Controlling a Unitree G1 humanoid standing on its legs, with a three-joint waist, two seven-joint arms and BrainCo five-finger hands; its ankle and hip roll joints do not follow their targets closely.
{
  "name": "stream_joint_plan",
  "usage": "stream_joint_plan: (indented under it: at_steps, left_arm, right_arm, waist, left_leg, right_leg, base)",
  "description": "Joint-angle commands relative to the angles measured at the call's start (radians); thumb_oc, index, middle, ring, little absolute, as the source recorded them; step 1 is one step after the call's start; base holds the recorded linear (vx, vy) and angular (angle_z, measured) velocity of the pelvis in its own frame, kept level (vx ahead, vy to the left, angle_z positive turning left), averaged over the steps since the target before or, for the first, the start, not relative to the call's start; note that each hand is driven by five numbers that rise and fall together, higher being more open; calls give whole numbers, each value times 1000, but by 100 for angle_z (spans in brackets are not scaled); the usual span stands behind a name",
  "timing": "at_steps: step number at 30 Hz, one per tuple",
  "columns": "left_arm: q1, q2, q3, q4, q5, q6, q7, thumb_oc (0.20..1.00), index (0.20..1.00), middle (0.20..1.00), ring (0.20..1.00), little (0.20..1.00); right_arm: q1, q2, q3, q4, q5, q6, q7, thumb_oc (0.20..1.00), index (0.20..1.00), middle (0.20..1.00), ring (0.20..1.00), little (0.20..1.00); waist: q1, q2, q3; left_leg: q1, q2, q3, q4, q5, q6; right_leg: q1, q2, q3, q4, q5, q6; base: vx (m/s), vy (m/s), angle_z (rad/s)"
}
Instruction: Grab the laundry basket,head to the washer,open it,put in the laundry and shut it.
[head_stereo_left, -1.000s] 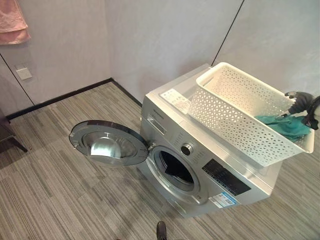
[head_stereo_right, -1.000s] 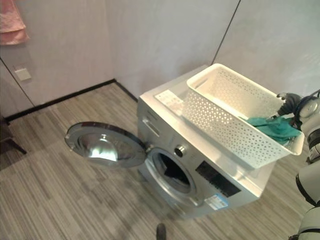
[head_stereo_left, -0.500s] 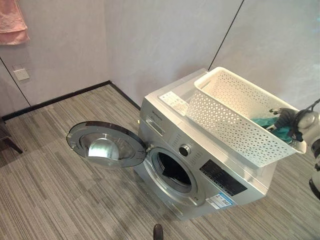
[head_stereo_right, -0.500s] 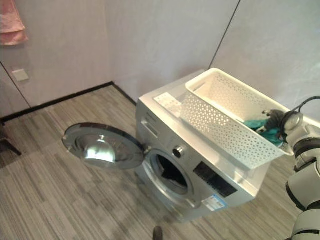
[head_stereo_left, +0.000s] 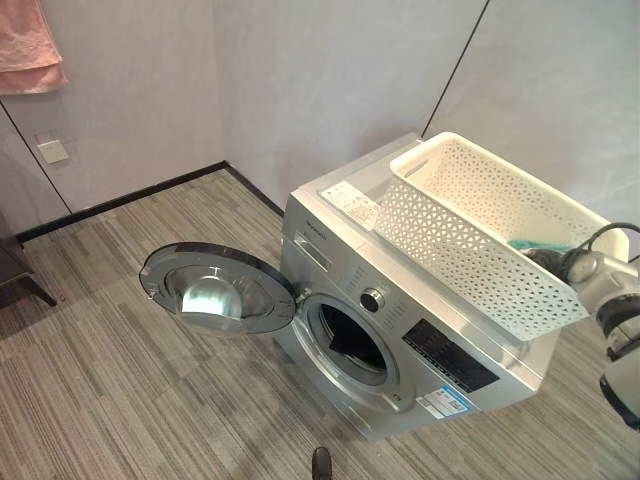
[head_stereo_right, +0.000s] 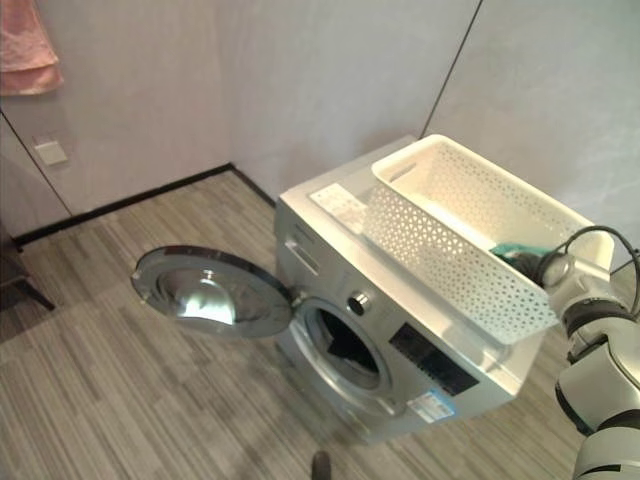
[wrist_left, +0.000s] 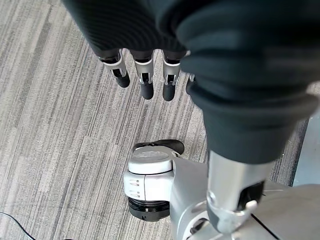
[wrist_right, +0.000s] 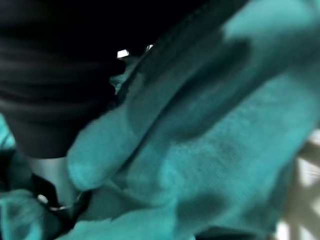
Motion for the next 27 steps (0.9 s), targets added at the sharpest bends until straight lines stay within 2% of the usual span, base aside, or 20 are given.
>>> stream_joint_plan:
  at_steps: [1,4,5,6,7,16,19,21,25,27]
  left_arm:
    - [-69,-29,-18,50,8,-22,-22,1000,1000,1000,1000,1000]
    - [-69,-29,-18,52,8,-20,-22,1000,1000,1000,1000,1000]
    - [-63,-31,-16,59,12,-14,-20,1000,1000,1000,1000,1000]
    - [-63,-31,-16,59,12,-14,-20,1000,1000,1000,1000,1000]
    - [-58,-32,-13,62,11,-14,-19,1000,1000,1000,1000,1000]
    - [-57,-35,-16,65,13,-12,-11,1000,1000,1000,1000,1000]
    - [-62,-38,-19,69,10,-19,1,1000,1000,1000,1000,1000]
    - [-62,-38,-19,69,10,-19,1,1000,1000,1000,1000,1000]
    - [-61,-49,-20,84,6,-29,24,1000,1000,1000,1000,1000]
    - [-62,-53,-20,90,6,-29,29,1000,1000,1000,1000,1000]
  right_arm:
    - [-28,38,-20,88,-7,24,-5,1000,1000,1000,1000,1000]
    - [-32,48,-25,101,-10,24,-9,1000,1000,1000,1000,1000]
    - [-46,66,-36,118,-13,28,-24,815,815,815,815,815]
    - [-46,66,-35,119,-13,28,-25,815,815,815,815,815]
    - [-69,72,-41,129,-9,27,-39,200,200,200,200,200]
    - [-138,47,-74,125,37,20,-104,200,200,200,200,200]
    - [-204,5,-116,105,106,-1,-192,200,200,200,200,200]
    - [-204,5,-116,104,106,-1,-192,200,200,200,200,200]
    - [-284,-58,-173,12,207,-34,-314,200,200,200,200,200]
    - [-295,-68,-185,-11,218,-38,-339,200,200,200,200,200]
  waist:
    - [14,-35,57]
    - [14,-34,56]
    - [14,-27,53]
    - [13,-27,53]
    - [14,-26,49]
    - [5,-24,35]
    - [-3,-29,23]
    - [-3,-29,23]
    - [-20,-35,0]
    - [-21,-35,-4]
  left_leg:
    - [49,16,17,-32,10,0]
    - [49,15,17,-32,10,0]
    - [50,13,17,-33,11,2]
    - [50,13,17,-33,11,2]
    - [51,12,18,-33,12,4]
    - [57,10,20,-33,10,5]
    - [62,9,25,-33,7,6]
    - [62,9,25,-33,7,6]
    - [76,8,33,-29,-5,10]
    - [80,7,35,-28,-8,11]
  right_leg:
    - [30,-80,-48,50,-125,68]
    - [30,-80,-47,50,-125,68]
    - [33,-81,-46,49,-124,66]
    - [33,-81,-46,48,-124,66]
    - [37,-82,-46,47,-124,66]
    - [44,-86,-49,52,-123,68]
    - [43,-89,-49,63,-122,72]
    - [43,-89,-49,63,-123,72]
    - [43,-91,-42,76,-120,76]
    - [45,-91,-40,78,-120,77]
  base:
    - [0,0,0]
    - [0,0,0]
    - [0,0,0]
    - [0,0,0]
    - [0,0,0]
    - [0,0,0]
    - [-30,18,-1]
    - [0,0,0]
    - [-29,40,0]
    - [-11,38,-4]
